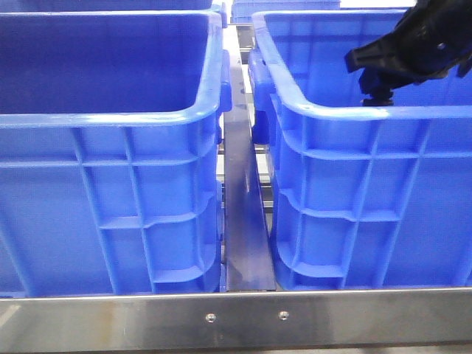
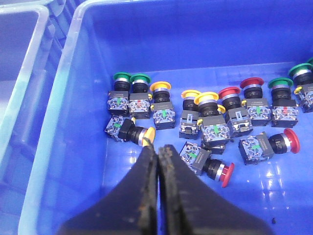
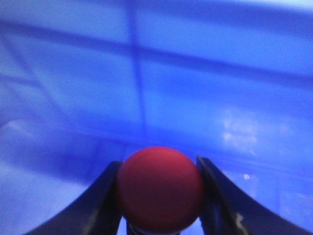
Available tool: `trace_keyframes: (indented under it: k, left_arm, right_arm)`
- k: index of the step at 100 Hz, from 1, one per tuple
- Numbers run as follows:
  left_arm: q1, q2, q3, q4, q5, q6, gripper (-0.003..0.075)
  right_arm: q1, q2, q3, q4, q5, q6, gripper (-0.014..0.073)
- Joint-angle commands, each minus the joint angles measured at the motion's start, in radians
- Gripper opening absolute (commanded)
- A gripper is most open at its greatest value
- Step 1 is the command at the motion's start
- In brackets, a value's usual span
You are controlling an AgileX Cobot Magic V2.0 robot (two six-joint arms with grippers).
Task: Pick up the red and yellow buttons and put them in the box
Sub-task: 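Carry the red button with the right gripper over the empty bin, then lower the red button into the bin and open the right gripper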
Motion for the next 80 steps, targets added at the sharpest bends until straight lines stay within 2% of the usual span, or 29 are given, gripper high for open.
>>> trace_keyframes:
  k: [1, 37, 59, 80]
  left_arm:
    - [0.0, 0.001, -0.026, 0.042, -0.05, -0.011, -0.0019]
    - [0.0, 0.001, -0.026, 0.042, -0.05, -0.011, -0.0019]
    - [0.0, 0.001, -0.026, 0.042, -0.05, -0.011, -0.0019]
    - [0.0, 0.001, -0.026, 0.042, -0.05, -0.011, -0.0019]
  right_arm:
    - [-0.006, -0.018, -0.058, -0.014, -0.02, -0.012, 0.0166]
    - [-0.043, 0.004, -0.084, -0.021, -0.024, -0.012, 0.0166]
    - [-0.081, 0.018, -0.084, 0.002, 0.09, -0.01, 0.0166]
    - [-0.081, 0.02, -0.084, 0.026, 0.116, -0.01, 0.0166]
